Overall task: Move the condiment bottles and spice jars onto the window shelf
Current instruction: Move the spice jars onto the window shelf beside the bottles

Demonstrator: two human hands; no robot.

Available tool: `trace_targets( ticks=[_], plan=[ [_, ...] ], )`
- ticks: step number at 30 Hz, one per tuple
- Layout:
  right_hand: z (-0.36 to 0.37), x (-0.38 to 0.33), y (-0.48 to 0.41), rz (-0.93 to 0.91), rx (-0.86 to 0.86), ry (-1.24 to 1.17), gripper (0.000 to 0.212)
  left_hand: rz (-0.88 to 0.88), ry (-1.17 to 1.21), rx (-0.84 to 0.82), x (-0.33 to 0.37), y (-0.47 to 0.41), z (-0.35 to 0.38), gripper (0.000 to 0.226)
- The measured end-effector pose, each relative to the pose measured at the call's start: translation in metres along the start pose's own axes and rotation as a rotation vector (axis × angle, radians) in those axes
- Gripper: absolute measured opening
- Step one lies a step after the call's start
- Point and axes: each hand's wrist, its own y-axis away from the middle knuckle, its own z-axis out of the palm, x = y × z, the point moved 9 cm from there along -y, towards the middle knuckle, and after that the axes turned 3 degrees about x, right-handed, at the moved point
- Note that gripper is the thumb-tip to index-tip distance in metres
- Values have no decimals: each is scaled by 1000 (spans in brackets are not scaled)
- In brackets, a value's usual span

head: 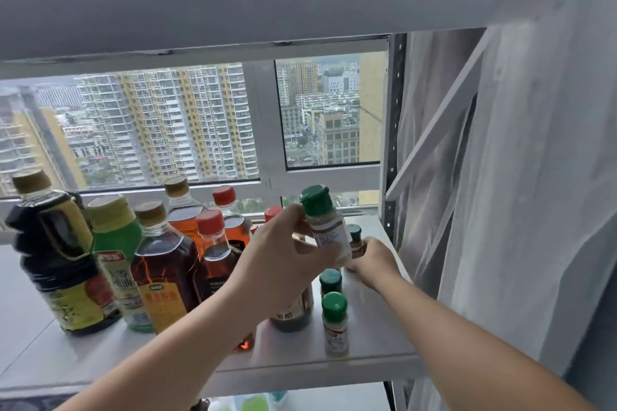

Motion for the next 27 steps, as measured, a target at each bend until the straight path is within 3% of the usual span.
trace_targets(
  ticks=[3, 7, 11, 20, 27],
  plan=[
    [-1, 4, -1, 13, -12, 0, 39, 45, -42, -26, 11, -6, 5, 35],
    [-11, 15, 10, 26, 24, -23, 67, 114, -133, -60, 30, -22, 17, 51],
    [-26, 32, 34, 37, 38, -48, 56, 147, -108, -167, 39, -45, 36, 66],
    [-52, 51, 68, 8, 96, -135, 46, 169, -287, -259, 31, -108, 78, 30],
    [-68, 39, 106, -41, 145, -264, 35, 154, -547, -399, 5, -120, 119, 34]
  ],
)
